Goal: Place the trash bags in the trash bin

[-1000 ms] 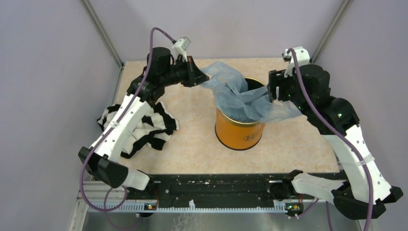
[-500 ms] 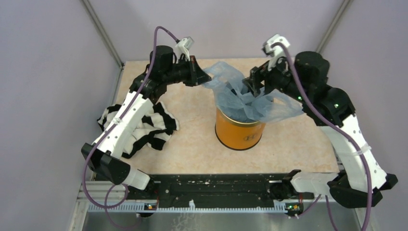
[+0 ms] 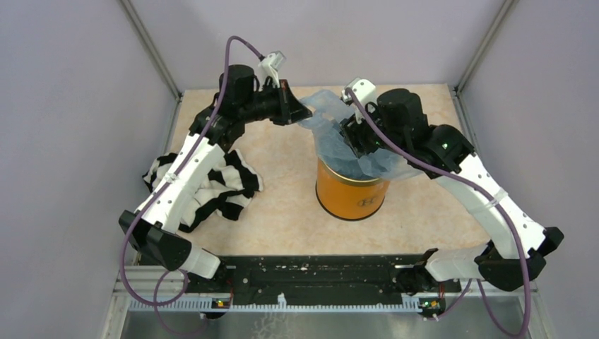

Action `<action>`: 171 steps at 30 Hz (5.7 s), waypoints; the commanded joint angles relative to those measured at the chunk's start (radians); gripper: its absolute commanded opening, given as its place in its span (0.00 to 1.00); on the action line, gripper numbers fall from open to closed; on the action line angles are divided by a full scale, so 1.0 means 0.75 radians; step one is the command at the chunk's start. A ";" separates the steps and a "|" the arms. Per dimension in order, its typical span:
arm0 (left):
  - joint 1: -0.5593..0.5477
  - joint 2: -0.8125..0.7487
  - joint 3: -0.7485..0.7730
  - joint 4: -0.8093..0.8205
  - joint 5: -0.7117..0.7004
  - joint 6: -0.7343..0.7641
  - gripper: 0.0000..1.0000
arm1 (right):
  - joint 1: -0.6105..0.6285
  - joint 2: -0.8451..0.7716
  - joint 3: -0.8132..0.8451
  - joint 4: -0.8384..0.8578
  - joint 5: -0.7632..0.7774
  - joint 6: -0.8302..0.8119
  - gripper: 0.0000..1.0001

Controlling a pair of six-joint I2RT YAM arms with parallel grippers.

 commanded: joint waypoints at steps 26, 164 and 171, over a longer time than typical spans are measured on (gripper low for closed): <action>-0.014 0.093 0.085 0.012 -0.092 0.070 0.00 | -0.211 -0.056 0.134 0.021 0.395 0.260 0.54; 0.065 0.076 -0.377 0.022 -0.235 0.259 0.00 | 0.404 -0.282 -0.133 -0.131 0.300 0.699 0.51; 0.064 0.045 -0.393 0.030 -0.229 0.259 0.00 | 0.404 -0.347 -0.013 -0.323 0.728 0.846 0.58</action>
